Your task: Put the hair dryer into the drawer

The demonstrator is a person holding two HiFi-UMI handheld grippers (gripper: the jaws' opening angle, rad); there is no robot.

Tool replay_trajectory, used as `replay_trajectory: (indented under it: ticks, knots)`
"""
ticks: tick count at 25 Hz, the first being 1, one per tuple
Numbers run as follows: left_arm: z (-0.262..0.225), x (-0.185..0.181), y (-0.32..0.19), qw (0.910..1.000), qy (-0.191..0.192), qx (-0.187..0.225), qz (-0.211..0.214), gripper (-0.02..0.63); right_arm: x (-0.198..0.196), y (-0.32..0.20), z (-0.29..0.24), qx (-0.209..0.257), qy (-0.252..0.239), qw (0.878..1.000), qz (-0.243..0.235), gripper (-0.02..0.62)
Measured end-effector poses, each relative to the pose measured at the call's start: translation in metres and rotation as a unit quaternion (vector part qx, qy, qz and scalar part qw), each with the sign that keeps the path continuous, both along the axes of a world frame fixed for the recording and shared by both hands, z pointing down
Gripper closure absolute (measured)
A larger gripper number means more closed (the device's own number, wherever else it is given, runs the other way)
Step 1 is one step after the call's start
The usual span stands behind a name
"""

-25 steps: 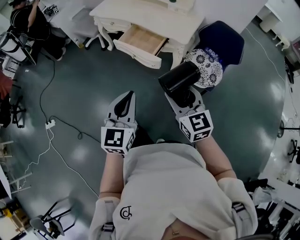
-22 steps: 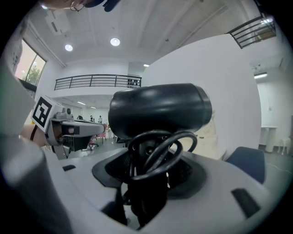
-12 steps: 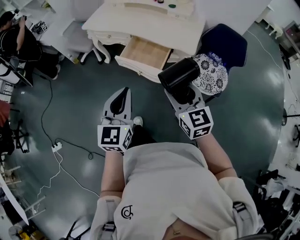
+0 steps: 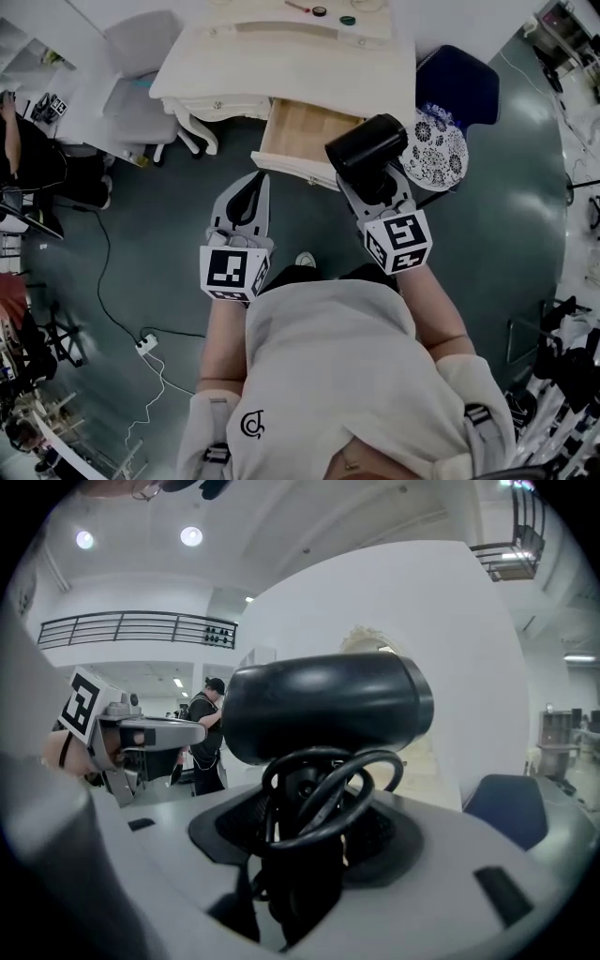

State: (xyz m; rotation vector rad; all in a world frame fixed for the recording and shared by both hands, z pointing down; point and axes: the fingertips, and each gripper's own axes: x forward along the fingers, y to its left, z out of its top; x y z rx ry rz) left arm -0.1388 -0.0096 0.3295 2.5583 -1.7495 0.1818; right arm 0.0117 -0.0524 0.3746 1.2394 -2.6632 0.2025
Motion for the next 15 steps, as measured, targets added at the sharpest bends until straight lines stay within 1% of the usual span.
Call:
replay_trajectory:
  ticks: [4,9,15]
  knots:
    - [0.014,-0.019,-0.027,0.9995,0.008,-0.015,0.027,0.592,-0.025,-0.021,0.017,-0.021,0.017,1.0,0.014,0.357]
    - [0.041,-0.028,-0.056,0.9981,0.021,-0.041,0.042,0.592,-0.04,-0.048,0.051,-0.058,0.039,0.997,0.016,0.357]
    - [0.07,-0.032,-0.109,0.9967,0.018,-0.063,0.049,0.592,-0.054,-0.096,0.098,-0.096,0.063,0.993,0.007,0.357]
